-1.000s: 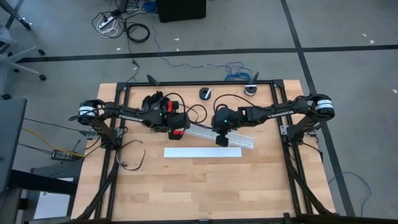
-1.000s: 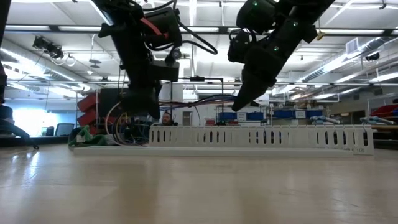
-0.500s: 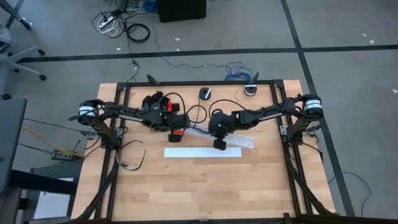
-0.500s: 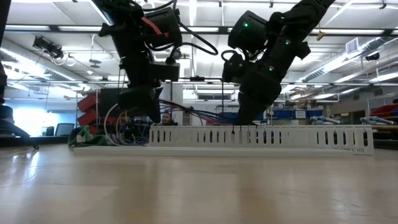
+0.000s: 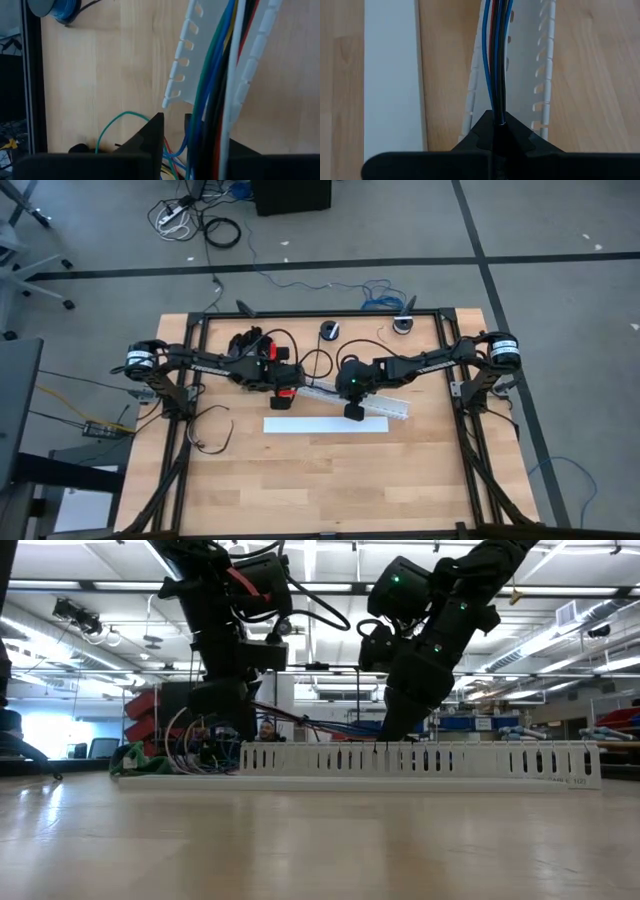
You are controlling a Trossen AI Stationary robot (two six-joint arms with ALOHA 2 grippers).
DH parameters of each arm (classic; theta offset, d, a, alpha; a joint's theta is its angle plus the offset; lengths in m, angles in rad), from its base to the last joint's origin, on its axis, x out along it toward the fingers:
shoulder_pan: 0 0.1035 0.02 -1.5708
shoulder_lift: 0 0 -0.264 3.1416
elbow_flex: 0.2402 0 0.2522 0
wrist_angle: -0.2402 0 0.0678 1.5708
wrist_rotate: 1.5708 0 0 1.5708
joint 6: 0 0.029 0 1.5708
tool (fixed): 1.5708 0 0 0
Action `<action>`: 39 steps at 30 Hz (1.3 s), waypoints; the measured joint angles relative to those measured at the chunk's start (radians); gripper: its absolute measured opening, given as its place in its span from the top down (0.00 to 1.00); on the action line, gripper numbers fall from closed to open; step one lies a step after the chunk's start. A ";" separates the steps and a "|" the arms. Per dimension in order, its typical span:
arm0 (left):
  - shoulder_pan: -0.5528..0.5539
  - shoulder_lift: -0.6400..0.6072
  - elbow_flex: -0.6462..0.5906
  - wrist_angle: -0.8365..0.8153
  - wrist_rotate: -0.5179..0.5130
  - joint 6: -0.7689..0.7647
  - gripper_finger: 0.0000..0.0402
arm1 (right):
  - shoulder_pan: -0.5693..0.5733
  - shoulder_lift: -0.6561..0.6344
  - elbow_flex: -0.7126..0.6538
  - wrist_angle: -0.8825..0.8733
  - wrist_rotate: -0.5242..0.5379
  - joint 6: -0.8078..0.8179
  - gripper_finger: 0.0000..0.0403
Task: Ziptie cables
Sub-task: Put the ziptied cables into the white cable duct
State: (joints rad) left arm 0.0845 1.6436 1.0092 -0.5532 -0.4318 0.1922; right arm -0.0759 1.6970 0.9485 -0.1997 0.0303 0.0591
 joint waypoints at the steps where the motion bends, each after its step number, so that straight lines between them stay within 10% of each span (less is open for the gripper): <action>1: 0.000 0.000 0.000 -0.002 0.000 -0.005 0.80 | 0.000 0.000 0.000 0.000 0.000 0.000 0.98; 39: 0.034 -0.001 0.000 -0.171 0.044 -0.022 0.70 | 0.003 -0.041 0.000 -0.146 0.063 0.021 0.98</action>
State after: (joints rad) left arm 0.1184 1.6424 1.0092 -0.7237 -0.3875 0.1697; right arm -0.0731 1.6562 0.9487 -0.3458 0.0934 0.0798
